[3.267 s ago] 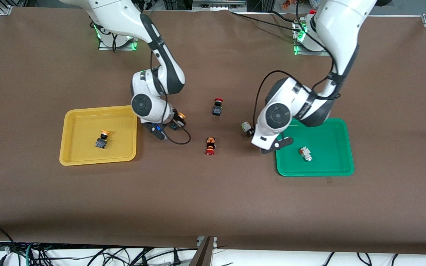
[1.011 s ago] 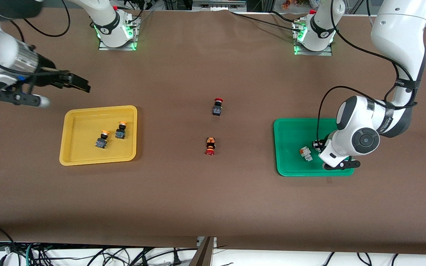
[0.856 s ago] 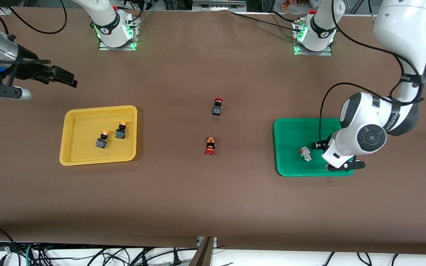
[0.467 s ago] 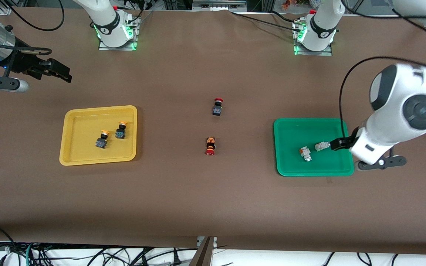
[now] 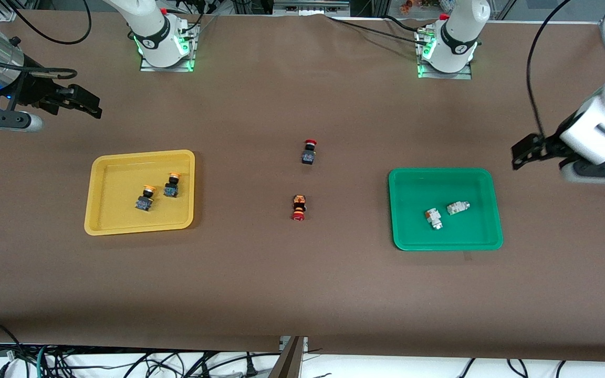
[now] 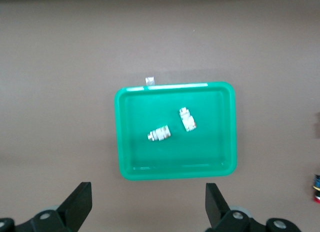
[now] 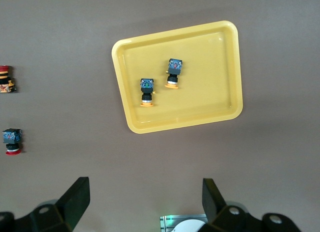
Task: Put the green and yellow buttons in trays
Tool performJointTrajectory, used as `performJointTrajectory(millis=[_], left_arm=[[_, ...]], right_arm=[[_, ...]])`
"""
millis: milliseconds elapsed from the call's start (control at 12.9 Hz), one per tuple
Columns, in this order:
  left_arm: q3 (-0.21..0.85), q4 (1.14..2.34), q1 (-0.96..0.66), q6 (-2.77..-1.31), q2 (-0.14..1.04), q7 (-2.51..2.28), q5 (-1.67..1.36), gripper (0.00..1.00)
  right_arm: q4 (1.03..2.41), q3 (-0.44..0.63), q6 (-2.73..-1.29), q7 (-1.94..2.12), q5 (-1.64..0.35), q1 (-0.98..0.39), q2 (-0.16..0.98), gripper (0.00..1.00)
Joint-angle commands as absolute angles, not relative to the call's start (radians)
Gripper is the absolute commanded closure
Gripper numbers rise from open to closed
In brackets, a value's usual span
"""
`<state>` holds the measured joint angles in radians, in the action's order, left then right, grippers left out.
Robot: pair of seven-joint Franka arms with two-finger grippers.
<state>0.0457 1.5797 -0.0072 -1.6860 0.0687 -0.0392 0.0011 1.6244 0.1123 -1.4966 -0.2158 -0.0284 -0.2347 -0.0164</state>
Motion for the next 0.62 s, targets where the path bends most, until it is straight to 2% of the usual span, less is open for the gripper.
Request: performJointTrajectory(millis=[0,233,544], left_arm=[[-0.015,1.782,-0.043,-1.752,-0.071,-0.012,-0.035,0.00],[-0.018,1.695,-0.031,-1.686,-0.011,0.029,-0.025,0.00],[-0.009,1.692,-0.034,-1.681,-0.006,0.037,0.018,0.00]], right_arm=[[1.611,0.097,-1.499,-0.199,-0.008,-0.225,-0.012,0.00],[1.611,0.097,-1.499,-0.199,-0.005,-0.232,-0.012,0.01],[1.611,0.097,-1.499,-0.199,-0.005,-0.232,-0.012,0.00]])
